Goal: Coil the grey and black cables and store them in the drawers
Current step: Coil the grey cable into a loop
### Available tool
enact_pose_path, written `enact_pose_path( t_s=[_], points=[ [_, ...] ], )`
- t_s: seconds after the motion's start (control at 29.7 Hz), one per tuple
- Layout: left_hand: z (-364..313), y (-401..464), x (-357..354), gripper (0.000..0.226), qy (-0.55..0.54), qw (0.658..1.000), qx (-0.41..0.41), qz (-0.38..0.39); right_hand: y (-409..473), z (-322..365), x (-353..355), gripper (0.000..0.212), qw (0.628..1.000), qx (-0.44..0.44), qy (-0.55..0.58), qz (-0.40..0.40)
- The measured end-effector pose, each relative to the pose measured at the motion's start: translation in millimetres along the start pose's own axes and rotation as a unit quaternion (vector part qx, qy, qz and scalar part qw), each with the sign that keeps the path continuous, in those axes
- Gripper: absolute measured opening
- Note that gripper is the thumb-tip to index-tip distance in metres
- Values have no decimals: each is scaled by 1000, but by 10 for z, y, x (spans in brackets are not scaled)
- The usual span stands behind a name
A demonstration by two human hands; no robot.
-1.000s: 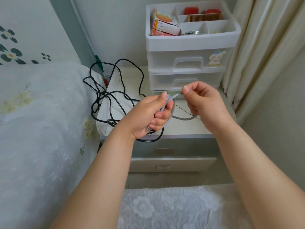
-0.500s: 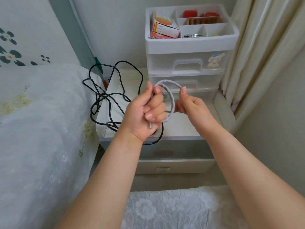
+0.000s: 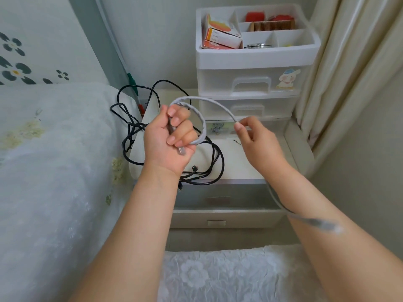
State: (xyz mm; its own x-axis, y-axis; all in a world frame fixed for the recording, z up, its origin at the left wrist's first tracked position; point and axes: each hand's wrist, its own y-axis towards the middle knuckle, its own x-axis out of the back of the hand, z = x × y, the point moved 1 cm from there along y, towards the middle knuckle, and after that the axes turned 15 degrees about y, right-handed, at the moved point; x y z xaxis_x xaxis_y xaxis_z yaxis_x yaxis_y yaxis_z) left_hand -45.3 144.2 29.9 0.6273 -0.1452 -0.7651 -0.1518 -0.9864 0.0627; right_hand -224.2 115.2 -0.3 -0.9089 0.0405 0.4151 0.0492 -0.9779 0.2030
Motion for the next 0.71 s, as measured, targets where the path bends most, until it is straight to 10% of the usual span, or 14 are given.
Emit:
enact_pose_path(
  t_s=[0.24, 0.47, 0.71],
  points=[
    [16, 9, -67, 37, 148, 988, -38, -29, -297, 123, -245, 32, 965, -17, -215, 149],
    [61, 9, -30, 36, 305, 952, -26, -5, -373, 311, -264, 30, 941, -73, -92, 316],
    [166, 14, 6, 31, 506, 861, -34, -35, -390, 266, -116, 26, 945, -57, -15, 323]
  ],
)
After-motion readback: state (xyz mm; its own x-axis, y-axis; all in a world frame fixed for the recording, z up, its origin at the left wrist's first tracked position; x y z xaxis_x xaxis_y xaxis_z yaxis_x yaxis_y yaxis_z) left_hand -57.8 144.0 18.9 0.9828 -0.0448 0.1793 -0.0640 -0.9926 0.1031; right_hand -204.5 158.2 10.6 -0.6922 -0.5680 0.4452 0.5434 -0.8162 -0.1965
